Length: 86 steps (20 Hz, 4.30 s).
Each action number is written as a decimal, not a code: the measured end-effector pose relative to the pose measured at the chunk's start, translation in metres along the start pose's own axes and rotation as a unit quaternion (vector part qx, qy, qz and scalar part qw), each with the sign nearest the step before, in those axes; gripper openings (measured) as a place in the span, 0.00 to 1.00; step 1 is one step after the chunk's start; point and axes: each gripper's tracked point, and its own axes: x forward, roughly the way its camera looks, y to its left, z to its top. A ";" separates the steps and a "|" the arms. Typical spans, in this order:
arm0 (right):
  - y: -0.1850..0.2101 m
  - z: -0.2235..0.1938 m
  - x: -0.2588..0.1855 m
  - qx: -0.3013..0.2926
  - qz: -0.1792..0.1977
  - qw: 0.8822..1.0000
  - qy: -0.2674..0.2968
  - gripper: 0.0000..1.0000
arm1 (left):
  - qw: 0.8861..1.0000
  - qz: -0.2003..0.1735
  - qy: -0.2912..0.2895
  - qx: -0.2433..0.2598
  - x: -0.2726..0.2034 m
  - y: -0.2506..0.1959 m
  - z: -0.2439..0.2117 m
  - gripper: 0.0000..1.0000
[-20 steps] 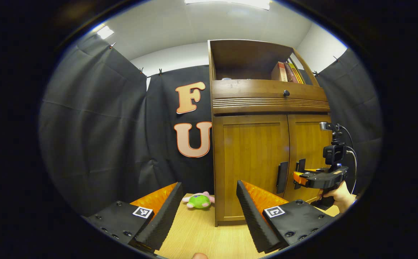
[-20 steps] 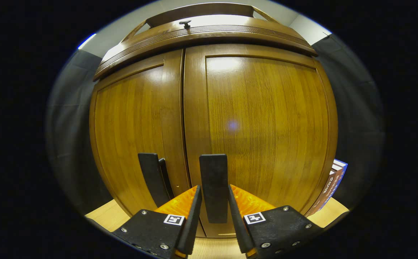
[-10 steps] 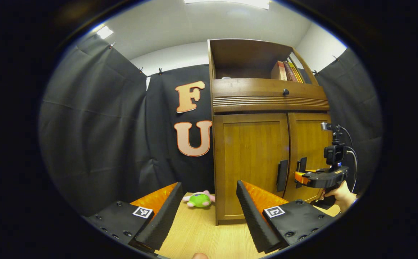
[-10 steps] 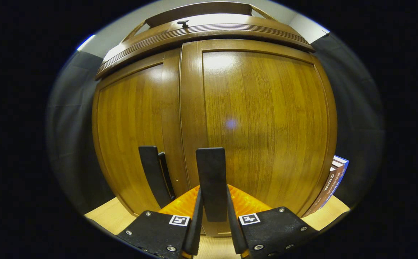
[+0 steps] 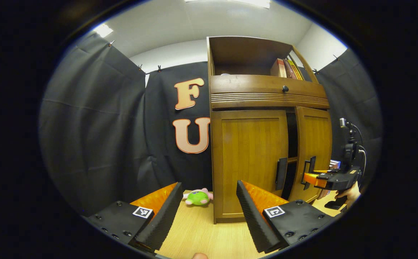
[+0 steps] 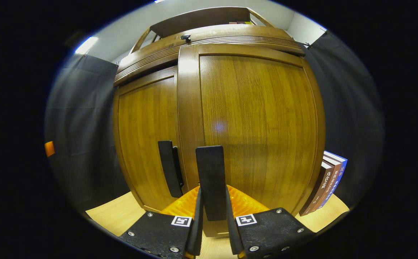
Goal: Open the right door of the double-door shoe cabinet with the right hand, and open the left door with the left hand.
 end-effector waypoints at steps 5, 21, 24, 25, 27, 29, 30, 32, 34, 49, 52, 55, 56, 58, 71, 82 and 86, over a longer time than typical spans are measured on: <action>-0.011 -0.001 -0.036 0.003 0.017 1.000 -0.008 0.29 | 1.000 -0.008 0.008 -0.002 0.004 -0.009 -0.005 0.96; -0.061 0.003 -0.132 -0.028 -0.022 0.999 -0.004 0.25 | 0.999 -0.045 0.005 -0.011 0.000 -0.054 -0.004 0.96; -0.074 0.003 -0.147 -0.038 -0.044 0.998 -0.007 0.26 | 0.999 -0.051 0.005 -0.007 -0.001 -0.061 -0.004 0.96; -0.078 0.004 -0.152 -0.039 -0.051 0.998 -0.006 0.16 | 0.999 -0.053 0.006 -0.007 -0.001 -0.064 -0.004 0.95; -0.086 0.004 -0.161 -0.043 -0.066 0.997 -0.006 0.14 | 0.998 -0.059 0.007 -0.010 0.000 -0.073 -0.004 0.96; -0.095 0.005 -0.167 -0.045 -0.079 0.996 -0.005 0.12 | 0.998 -0.062 0.007 -0.012 -0.001 -0.079 -0.005 0.96; -0.099 0.005 -0.170 -0.041 -0.083 0.996 -0.005 0.11 | 0.998 -0.063 0.008 -0.011 0.000 -0.081 -0.006 0.96; -0.108 0.006 -0.175 -0.037 -0.092 0.995 -0.004 0.10 | 0.998 -0.065 0.010 -0.011 0.001 -0.085 -0.008 0.95; -0.119 0.007 -0.182 -0.037 -0.103 0.994 -0.005 0.08 | 0.998 -0.067 0.012 -0.012 0.000 -0.090 -0.008 0.96; -0.205 0.017 -0.209 -0.028 -0.133 0.991 -0.014 0.02 | 0.997 -0.074 0.024 -0.002 0.009 -0.132 -0.012 0.96; -0.221 0.017 -0.211 -0.021 -0.138 0.990 -0.015 0.02 | 0.997 -0.076 0.027 -0.004 0.011 -0.141 -0.013 0.96; -0.236 0.017 -0.216 -0.018 -0.144 0.989 -0.016 0.04 | 0.996 -0.079 0.029 -0.006 0.013 -0.148 -0.013 0.96; -0.242 0.017 -0.220 -0.015 -0.150 0.988 -0.017 0.17 | 0.996 -0.079 0.029 -0.007 0.014 -0.149 -0.013 0.96; -0.260 0.016 -0.227 -0.012 -0.167 0.986 -0.017 0.04 | 0.996 -0.081 0.029 -0.009 0.016 -0.155 -0.013 0.96; -0.248 0.038 -0.260 -0.016 -0.167 0.985 -0.037 0.31 | 0.992 -0.119 0.040 -0.010 0.065 -0.216 -0.041 0.96; -0.258 0.052 -0.269 -0.017 -0.183 0.982 -0.053 0.96 | 0.991 -0.116 0.063 -0.014 0.145 -0.244 -0.072 0.96; -0.257 0.050 -0.267 -0.009 -0.181 0.982 -0.050 0.82 | 0.991 -0.115 0.063 -0.026 0.165 -0.248 -0.076 0.96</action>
